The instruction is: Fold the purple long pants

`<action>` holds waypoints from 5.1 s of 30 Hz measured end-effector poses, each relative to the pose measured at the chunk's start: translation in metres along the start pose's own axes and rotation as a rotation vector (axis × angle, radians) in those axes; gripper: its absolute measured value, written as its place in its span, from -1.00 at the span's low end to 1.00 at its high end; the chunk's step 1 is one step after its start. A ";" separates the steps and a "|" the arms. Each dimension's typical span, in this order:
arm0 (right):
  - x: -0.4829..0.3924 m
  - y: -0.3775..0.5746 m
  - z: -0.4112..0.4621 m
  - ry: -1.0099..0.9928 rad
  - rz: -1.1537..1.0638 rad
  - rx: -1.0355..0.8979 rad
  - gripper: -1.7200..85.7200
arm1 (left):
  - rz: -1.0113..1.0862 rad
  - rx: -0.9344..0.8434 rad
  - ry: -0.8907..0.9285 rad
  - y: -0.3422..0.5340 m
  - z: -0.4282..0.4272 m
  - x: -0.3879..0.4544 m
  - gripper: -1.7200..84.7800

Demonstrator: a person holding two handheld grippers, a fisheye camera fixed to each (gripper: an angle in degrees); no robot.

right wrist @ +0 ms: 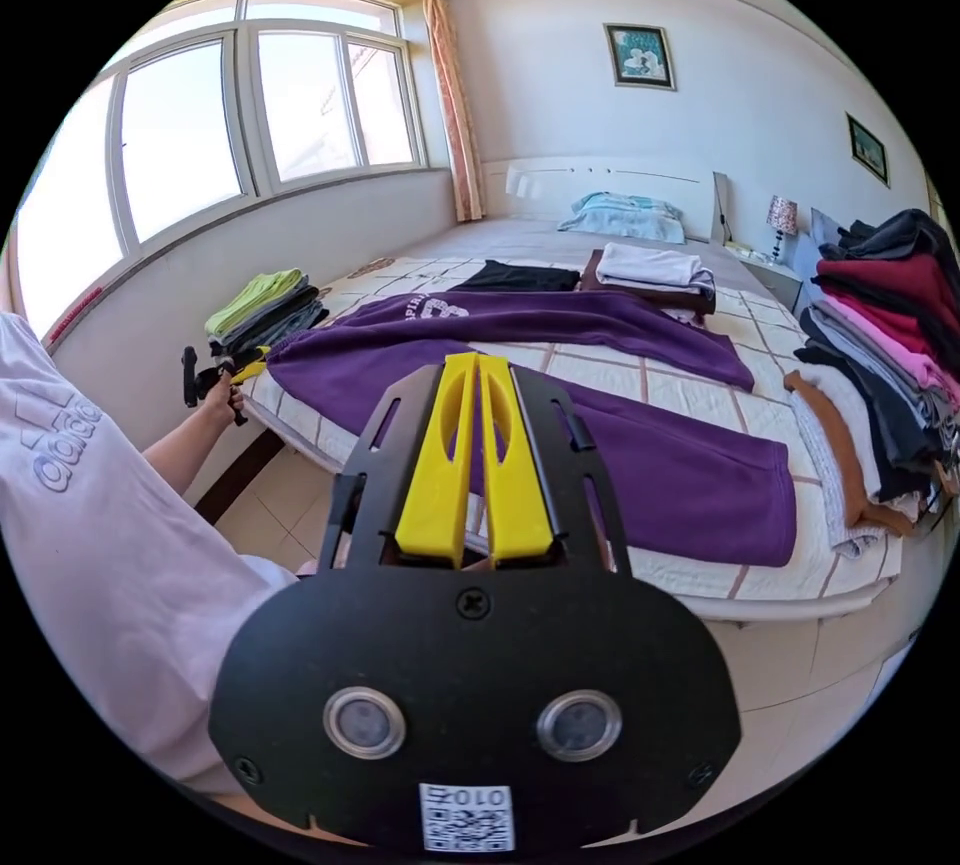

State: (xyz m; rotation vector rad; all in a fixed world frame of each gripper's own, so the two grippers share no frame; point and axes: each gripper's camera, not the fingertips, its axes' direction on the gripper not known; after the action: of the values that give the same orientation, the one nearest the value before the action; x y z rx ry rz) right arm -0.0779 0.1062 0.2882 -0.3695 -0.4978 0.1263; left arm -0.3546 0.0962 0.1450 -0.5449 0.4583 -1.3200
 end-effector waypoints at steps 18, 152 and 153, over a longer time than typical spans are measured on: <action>0.259 0.018 0.039 0.354 0.729 -0.230 -0.74 | 0.070 -0.171 0.120 -0.091 0.003 0.030 -0.84; 0.258 -0.008 0.000 -0.032 0.546 -0.043 -0.80 | 0.692 -0.280 0.070 0.124 0.077 0.152 -0.78; 0.270 -0.002 -0.011 -0.043 0.628 0.010 -0.78 | 0.617 -0.263 0.122 0.116 0.067 0.136 -0.77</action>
State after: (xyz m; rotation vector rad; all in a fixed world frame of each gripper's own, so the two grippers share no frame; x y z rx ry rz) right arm 0.1631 0.1567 0.3992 -0.5053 -0.4090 0.7452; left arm -0.1978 -0.0113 0.1258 -0.4864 0.8330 -0.7050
